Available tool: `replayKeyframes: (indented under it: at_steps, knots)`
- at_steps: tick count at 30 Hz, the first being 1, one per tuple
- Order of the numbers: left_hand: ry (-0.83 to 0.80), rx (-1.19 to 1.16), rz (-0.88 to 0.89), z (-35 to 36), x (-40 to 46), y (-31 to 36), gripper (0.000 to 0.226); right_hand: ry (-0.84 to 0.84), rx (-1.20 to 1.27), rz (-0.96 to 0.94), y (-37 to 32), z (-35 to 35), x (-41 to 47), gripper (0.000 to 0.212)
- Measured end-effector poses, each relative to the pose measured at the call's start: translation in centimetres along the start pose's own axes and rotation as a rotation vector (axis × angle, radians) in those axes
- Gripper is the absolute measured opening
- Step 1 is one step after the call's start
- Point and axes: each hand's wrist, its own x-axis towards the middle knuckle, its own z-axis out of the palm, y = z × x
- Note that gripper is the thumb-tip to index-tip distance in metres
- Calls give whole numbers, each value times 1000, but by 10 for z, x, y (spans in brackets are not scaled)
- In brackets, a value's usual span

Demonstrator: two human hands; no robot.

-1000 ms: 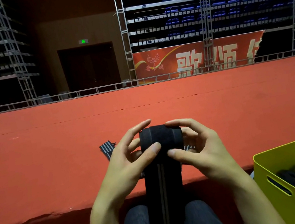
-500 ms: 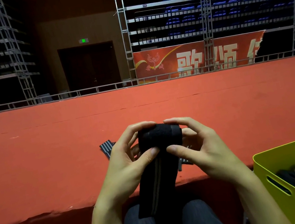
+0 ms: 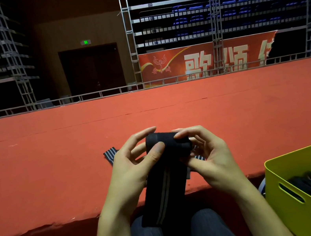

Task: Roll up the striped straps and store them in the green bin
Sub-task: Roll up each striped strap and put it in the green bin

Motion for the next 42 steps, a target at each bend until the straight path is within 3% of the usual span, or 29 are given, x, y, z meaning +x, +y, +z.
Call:
replayKeyframes:
  at_steps: [7, 14, 19, 26, 31, 36, 42]
  knots:
    - [-118, -105, 4, -10, -3, -6, 49, -72, 134, 217, 0, -9, -2, 46]
    - [-170, -48, -19, -17, -2, -14, 68, -6, 245, 170, 3, -5, -4, 54]
    - [-103, -39, -104, -9, -3, -11, 58, -18, 109, 85, 4, -5, -6, 60]
    - [24, -16, -33, -4, -3, -7, 43, -25, 91, 53, 7, 4, -5, 63]
    - [-4, -57, 4, -8, -4, -10, 44, -96, 100, 134, 1, -3, -6, 59]
    - [-55, -60, 72, -11, -4, -11, 47, -59, 90, 318, -1, 0, -4, 49]
    - [-137, -27, 89, -11, -4, -12, 45, -24, 143, 318, -5, 5, -4, 40]
